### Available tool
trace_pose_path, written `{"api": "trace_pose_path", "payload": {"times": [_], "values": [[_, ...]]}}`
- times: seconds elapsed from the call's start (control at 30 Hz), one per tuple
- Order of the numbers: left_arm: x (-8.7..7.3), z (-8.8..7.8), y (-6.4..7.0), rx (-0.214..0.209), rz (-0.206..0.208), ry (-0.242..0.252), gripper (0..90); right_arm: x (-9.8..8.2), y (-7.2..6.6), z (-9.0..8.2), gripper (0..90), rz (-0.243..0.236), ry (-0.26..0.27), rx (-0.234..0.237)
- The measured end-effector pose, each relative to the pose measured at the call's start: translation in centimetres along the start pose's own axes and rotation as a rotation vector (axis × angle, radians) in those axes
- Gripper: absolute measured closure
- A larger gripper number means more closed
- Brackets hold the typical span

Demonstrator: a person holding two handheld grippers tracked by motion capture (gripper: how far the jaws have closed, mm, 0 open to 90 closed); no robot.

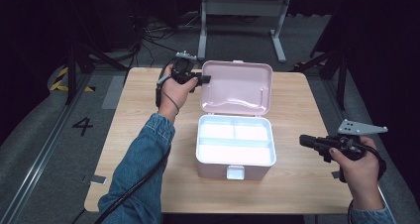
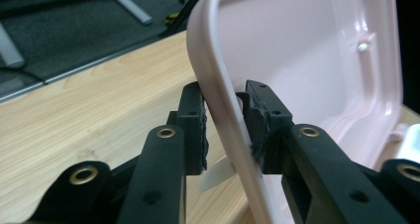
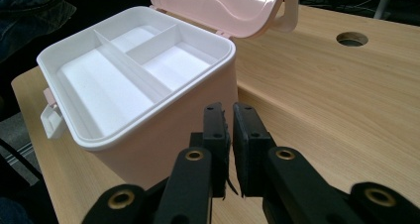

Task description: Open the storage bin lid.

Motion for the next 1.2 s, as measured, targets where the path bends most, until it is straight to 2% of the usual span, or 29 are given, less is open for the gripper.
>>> {"api": "trace_pose_path", "payload": {"times": [0.13,0.47,0.57,0.67,0.87,0.97,1.03,1.1,1.13,1.2], "values": [[-0.5,0.7,-0.5,0.002,-0.033,-0.017,69.5,-0.1,0.1,-0.1,85.3,-0.003,-0.003,-0.008],[-1.2,1.8,-1.3,0.008,-0.067,-0.046,67.3,-0.1,0.2,-0.4,85.0,0.008,0.005,-0.009],[-1.8,2.4,-1.6,0.005,-0.093,-0.078,65.8,-0.1,0.3,-0.4,84.6,0.012,0.007,-0.004],[-2.1,2.9,-1.9,-0.014,-0.127,-0.087,65.0,-0.2,0.3,-0.5,84.2,0.019,0.011,0.002],[-2.8,3.7,-2.3,-0.008,-0.160,-0.118,62.7,-0.3,0.4,-0.7,83.8,0.026,0.015,0.003],[-3.1,3.9,-2.6,0.002,-0.149,-0.153,61.2,-0.3,0.4,-0.6,82.9,0.036,0.019,0.012],[-3.4,4.2,-2.7,0.005,-0.162,-0.168,60.6,-0.3,0.4,-0.6,82.4,0.041,0.023,0.020],[-3.8,4.4,-2.8,0.010,-0.154,-0.193,60.5,-0.4,0.4,-0.7,82.1,0.044,0.022,0.024],[-3.9,4.5,-2.9,0.012,-0.146,-0.197,61.5,-0.4,0.4,-0.7,81.9,0.047,0.023,0.025],[-4.1,4.7,-2.9,-0.001,-0.161,-0.199,62.3,-0.4,0.4,-0.7,81.8,0.048,0.023,0.024]]}}
Point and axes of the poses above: each handheld gripper's, and its own axes: z roughly forward along the jaws, x roughly out of its top, y roughly to its right, the point moved 7 cm from there along z, roughly forward along the jaws, and after that the axes turned 3 degrees about -z, right-handed, at the moved point
